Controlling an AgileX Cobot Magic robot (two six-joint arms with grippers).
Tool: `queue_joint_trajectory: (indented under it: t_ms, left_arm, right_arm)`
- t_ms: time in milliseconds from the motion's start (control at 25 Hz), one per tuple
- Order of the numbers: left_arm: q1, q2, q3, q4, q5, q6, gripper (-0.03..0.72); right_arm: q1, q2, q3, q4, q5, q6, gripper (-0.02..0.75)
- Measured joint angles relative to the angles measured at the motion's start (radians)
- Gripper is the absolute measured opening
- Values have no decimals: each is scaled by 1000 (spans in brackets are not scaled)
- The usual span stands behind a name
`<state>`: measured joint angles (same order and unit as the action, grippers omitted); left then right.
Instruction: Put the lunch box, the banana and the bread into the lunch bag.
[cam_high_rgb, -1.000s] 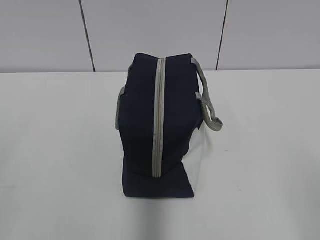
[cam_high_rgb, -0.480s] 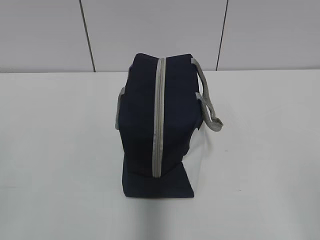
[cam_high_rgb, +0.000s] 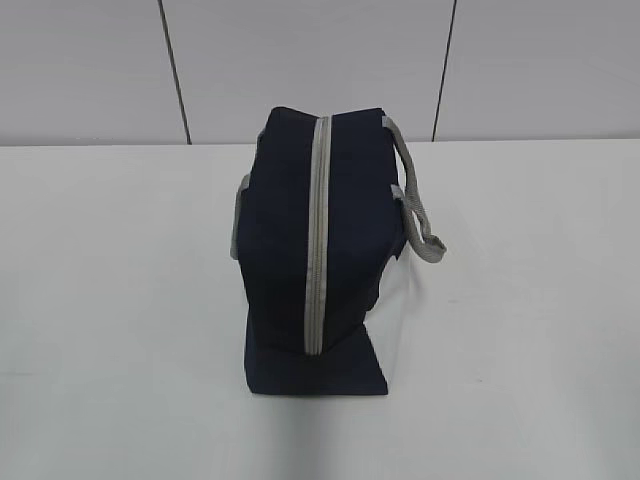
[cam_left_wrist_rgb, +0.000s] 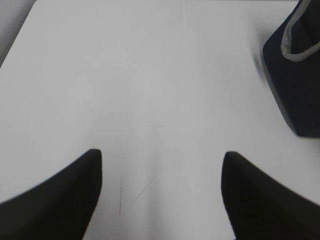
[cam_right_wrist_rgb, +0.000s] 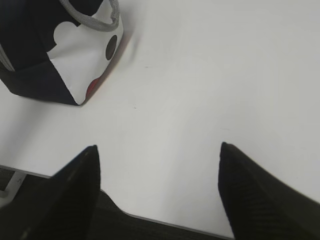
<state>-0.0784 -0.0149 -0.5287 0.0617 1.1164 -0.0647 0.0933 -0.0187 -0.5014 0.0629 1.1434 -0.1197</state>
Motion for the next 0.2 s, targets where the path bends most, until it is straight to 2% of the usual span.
queue_joint_trajectory:
  t_ms: [200]
  left_arm:
    - [0,0,0,0,0,0,505]
  right_arm:
    - [0,0,0,0,0,0,545]
